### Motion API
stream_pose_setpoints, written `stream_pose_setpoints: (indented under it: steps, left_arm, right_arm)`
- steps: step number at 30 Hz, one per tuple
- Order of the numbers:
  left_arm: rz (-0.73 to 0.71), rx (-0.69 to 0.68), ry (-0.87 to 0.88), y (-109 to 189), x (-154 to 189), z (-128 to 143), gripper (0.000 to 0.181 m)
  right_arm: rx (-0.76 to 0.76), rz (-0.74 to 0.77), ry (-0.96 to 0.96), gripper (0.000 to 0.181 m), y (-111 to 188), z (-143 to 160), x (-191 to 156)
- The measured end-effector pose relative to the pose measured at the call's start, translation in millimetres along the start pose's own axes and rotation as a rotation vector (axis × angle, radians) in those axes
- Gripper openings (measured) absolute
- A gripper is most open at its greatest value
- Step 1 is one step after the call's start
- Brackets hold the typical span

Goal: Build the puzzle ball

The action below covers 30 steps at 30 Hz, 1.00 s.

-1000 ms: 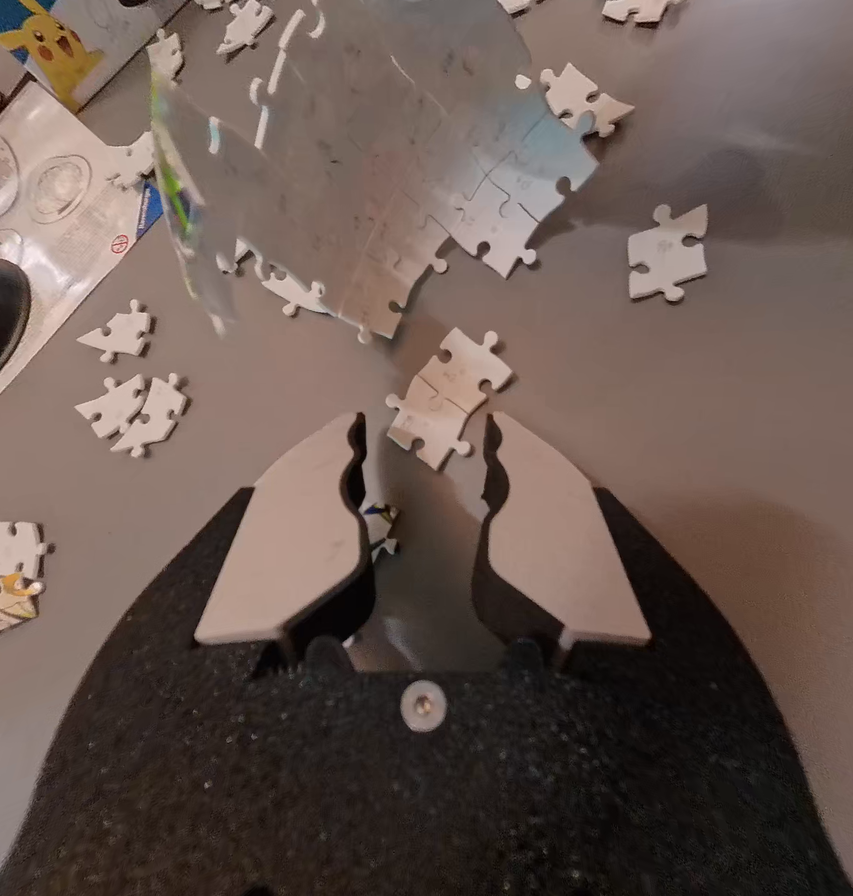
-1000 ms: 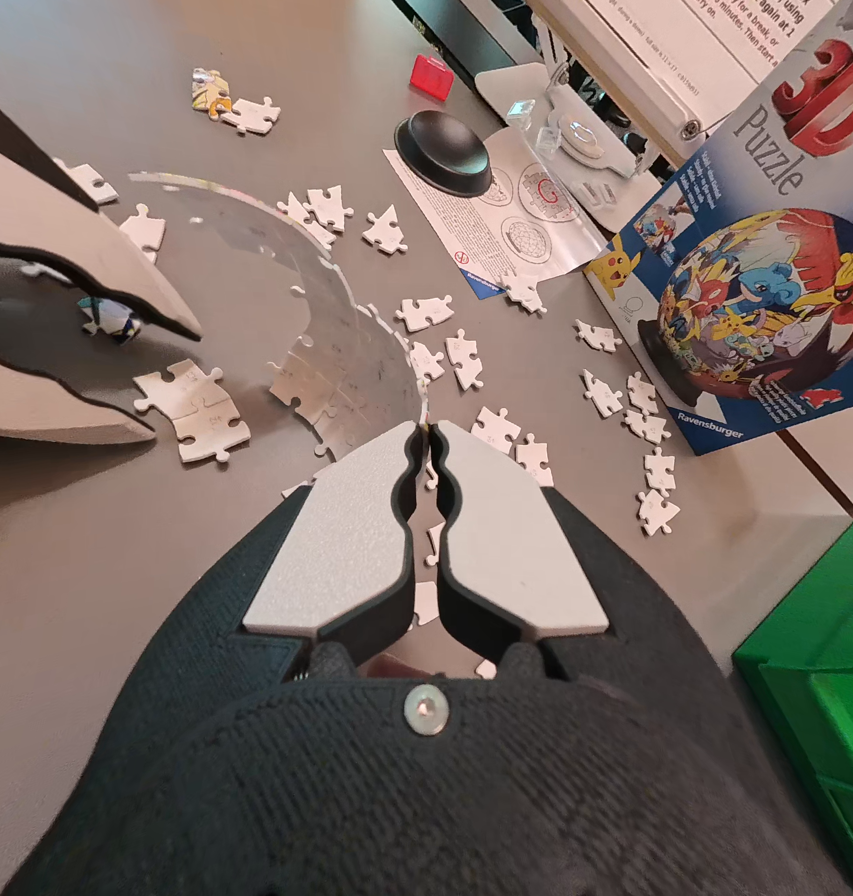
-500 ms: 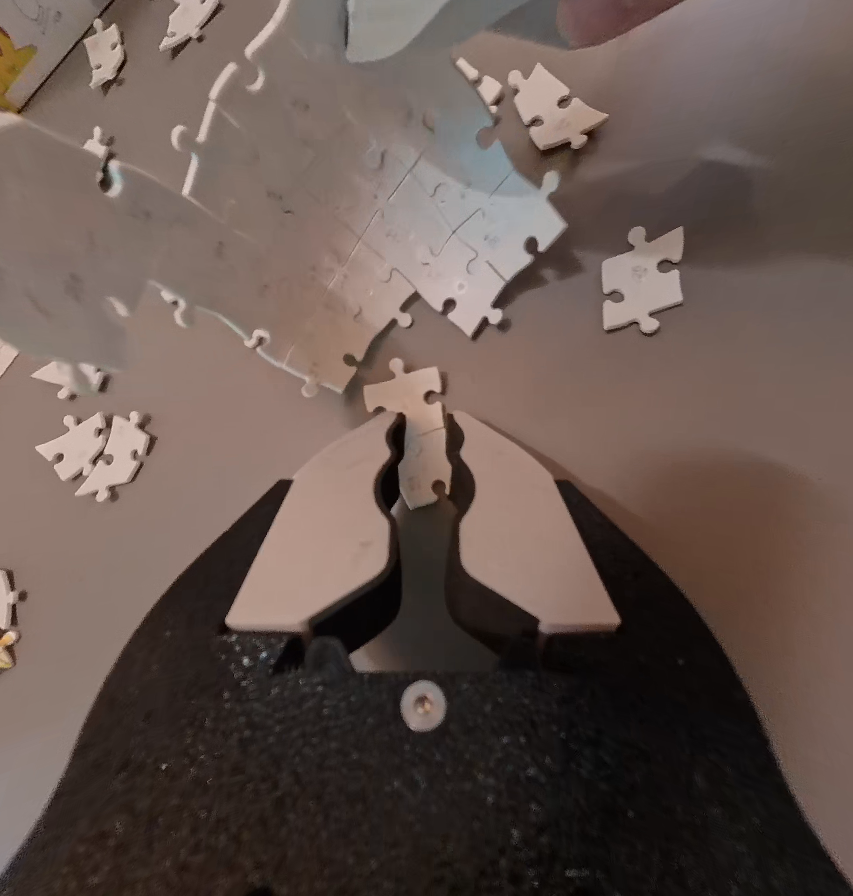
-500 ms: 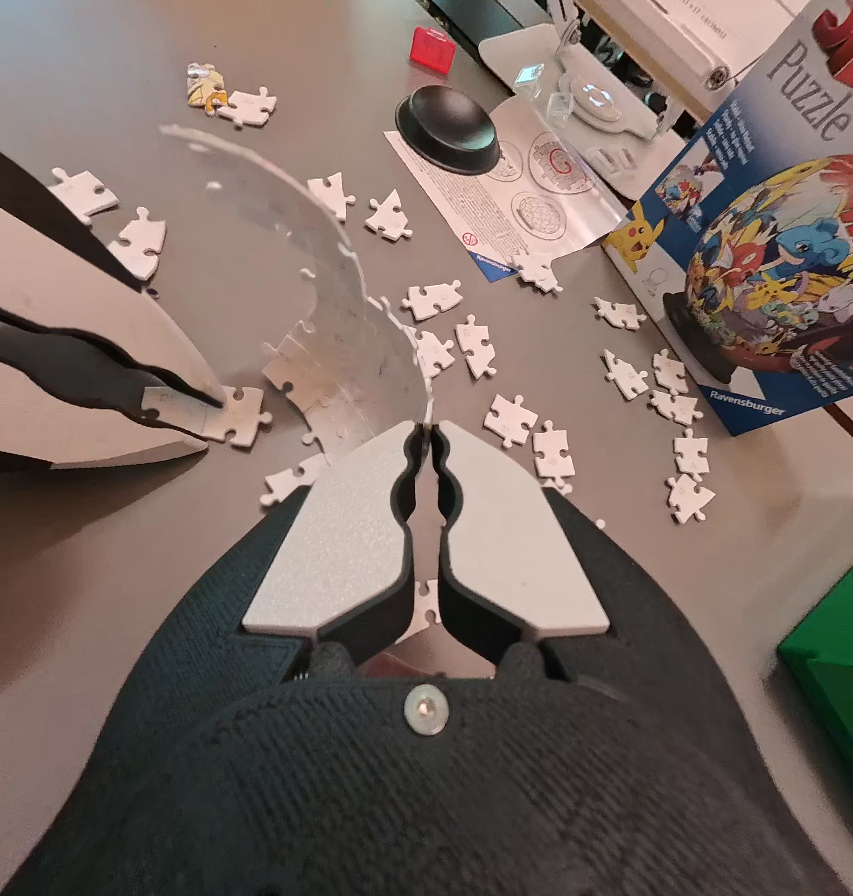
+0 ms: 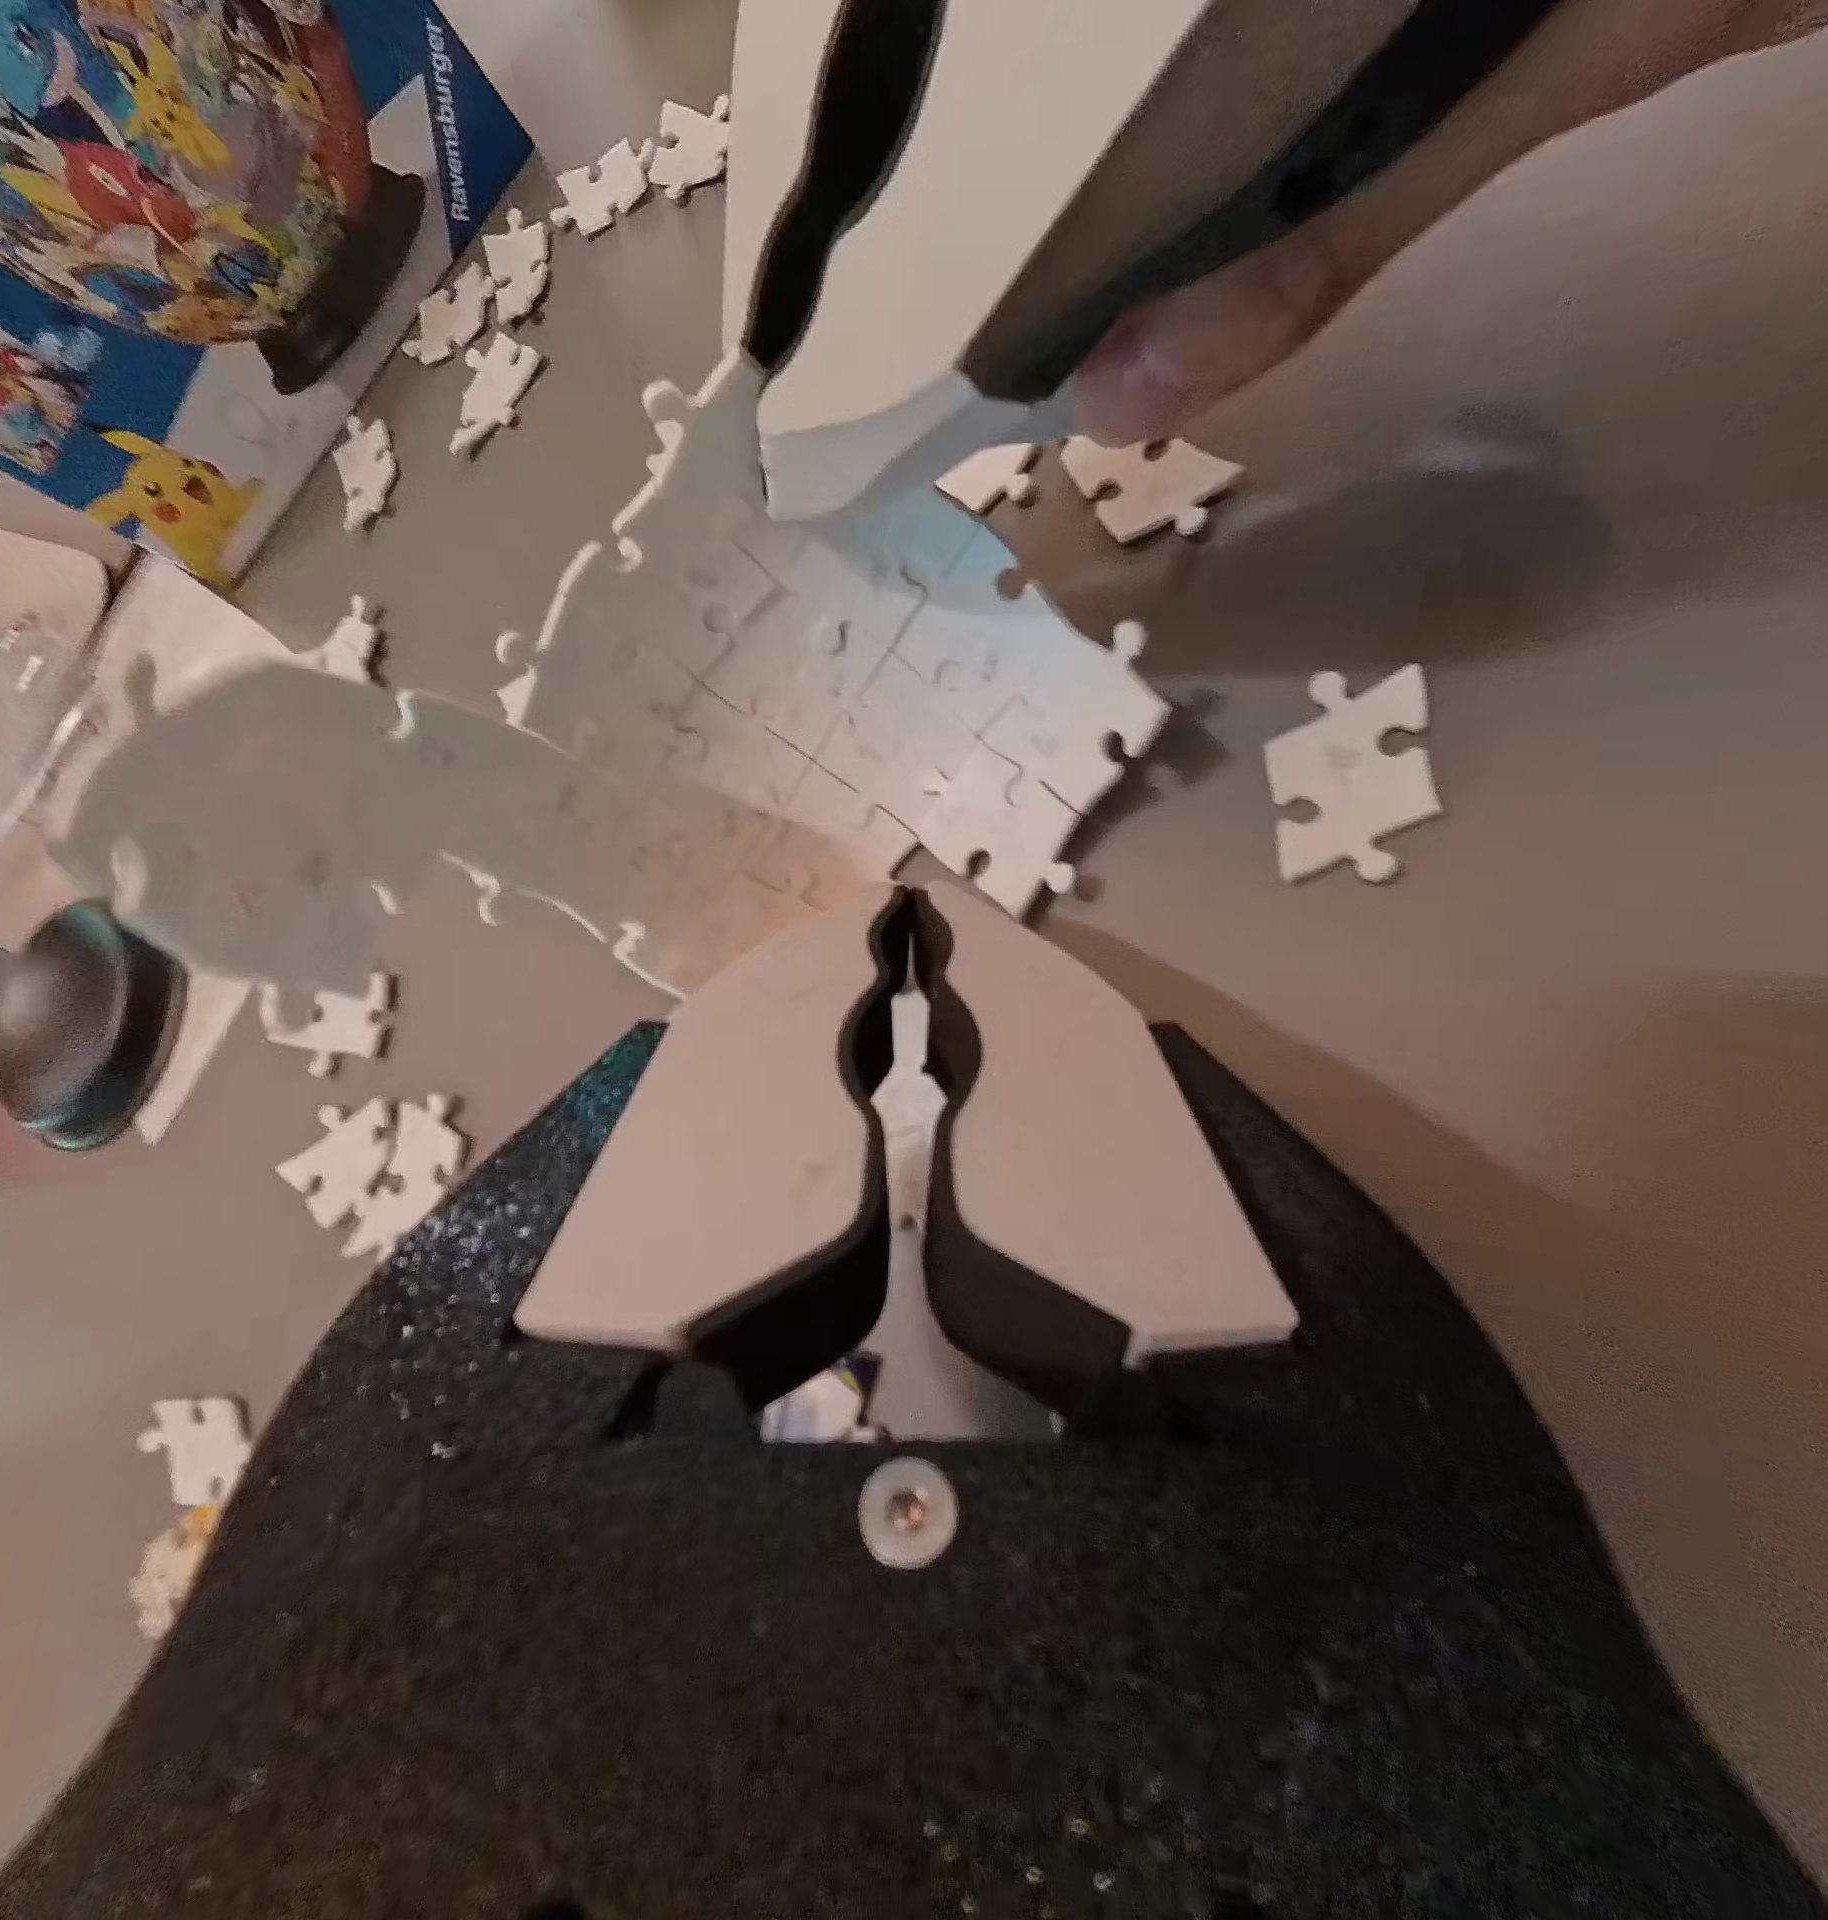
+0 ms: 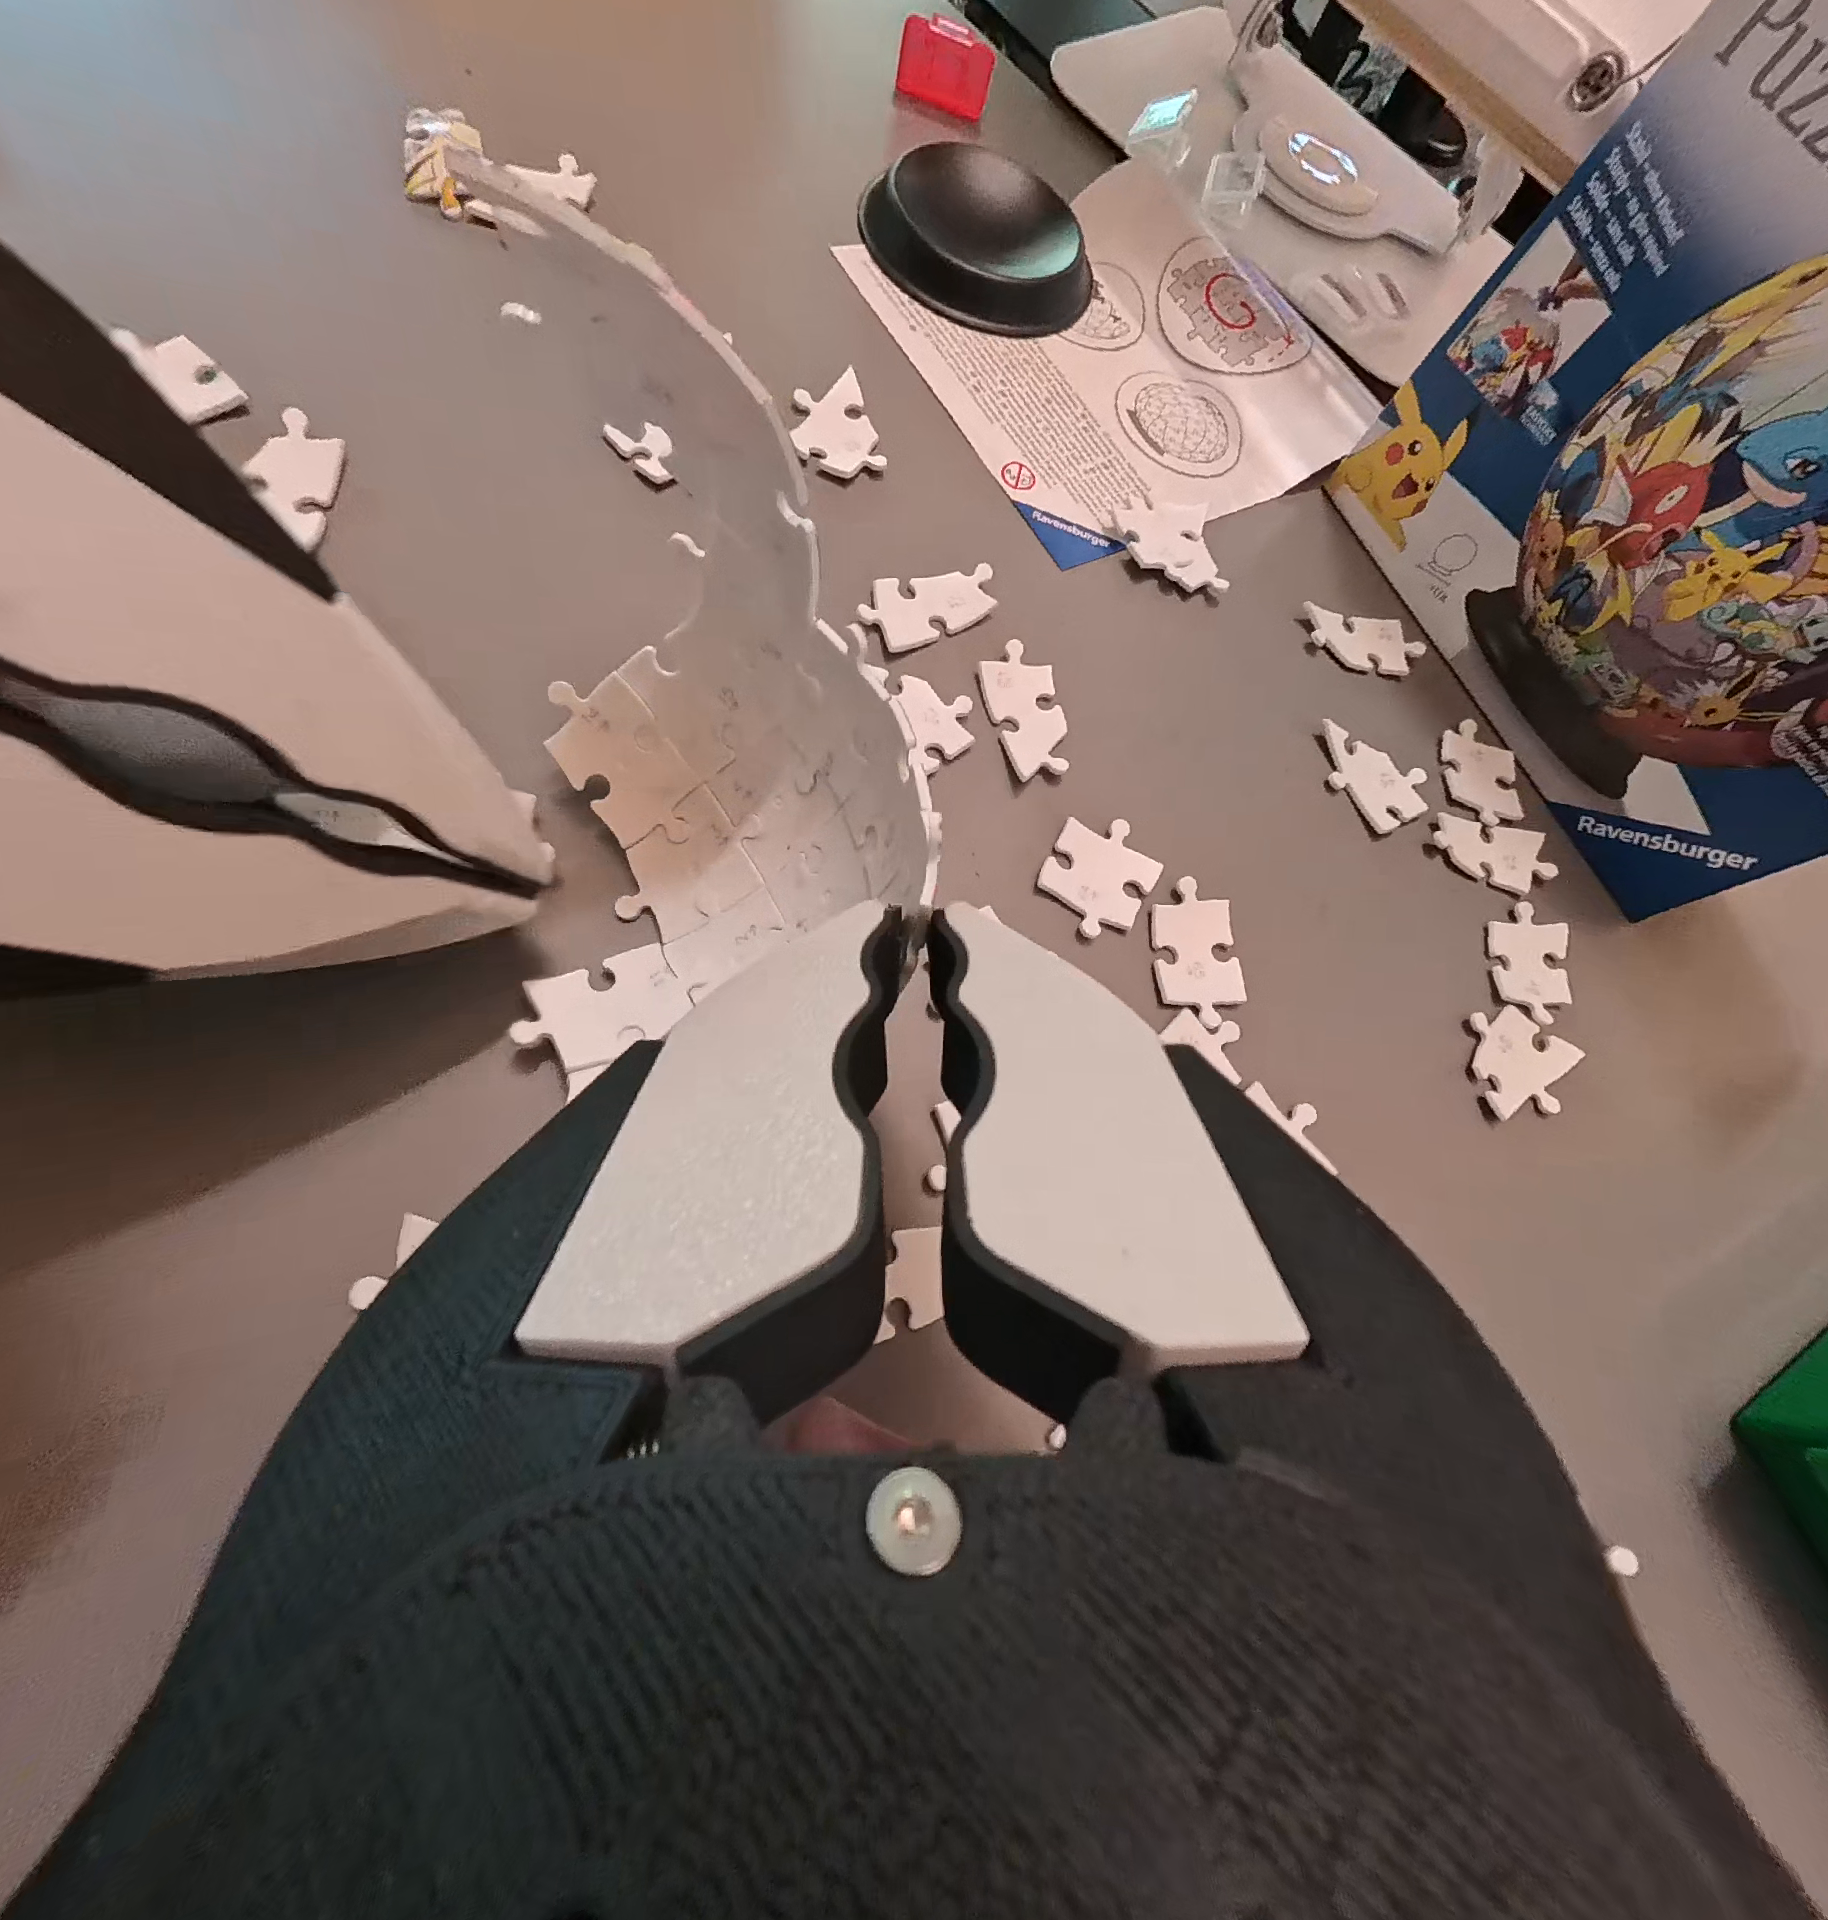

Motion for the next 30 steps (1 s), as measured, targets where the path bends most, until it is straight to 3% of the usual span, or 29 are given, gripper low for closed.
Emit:
stream_pose_setpoints:
  steps: [9, 22, 28, 30]
  left_arm:
    - [0.066, -0.070, -0.056, -29.6, -4.6, -4.8, 0.000]
    - [0.102, -0.112, -0.091, -34.3, -5.3, -4.3, 0.000]
    - [0.025, -0.061, 0.168, 1.4, -22.8, 7.6, 0.002]
    - [0.041, -0.117, 0.236, 10.9, -19.9, 24.1, 0.024]
  right_arm:
    - [-0.003, -0.025, -0.036, 0.006, -3.0, 8.9, 5.1]
    - [-0.001, -0.044, -0.071, 0.007, -5.3, 14.1, 8.1]
    - [0.021, -0.050, -0.068, 0.007, -5.8, 14.3, 8.6]
    - [0.050, -0.051, -0.051, 0.006, -6.7, 12.2, 8.2]
Point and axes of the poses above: each gripper's, where its closed fingertips meet, y back along the fingers, z out of its underside, x = y × z across the jaws, the point moved 4 cm from there along y, back along the fingers, and after that the axes turned 1 degree about x, right-handed, at the moved point
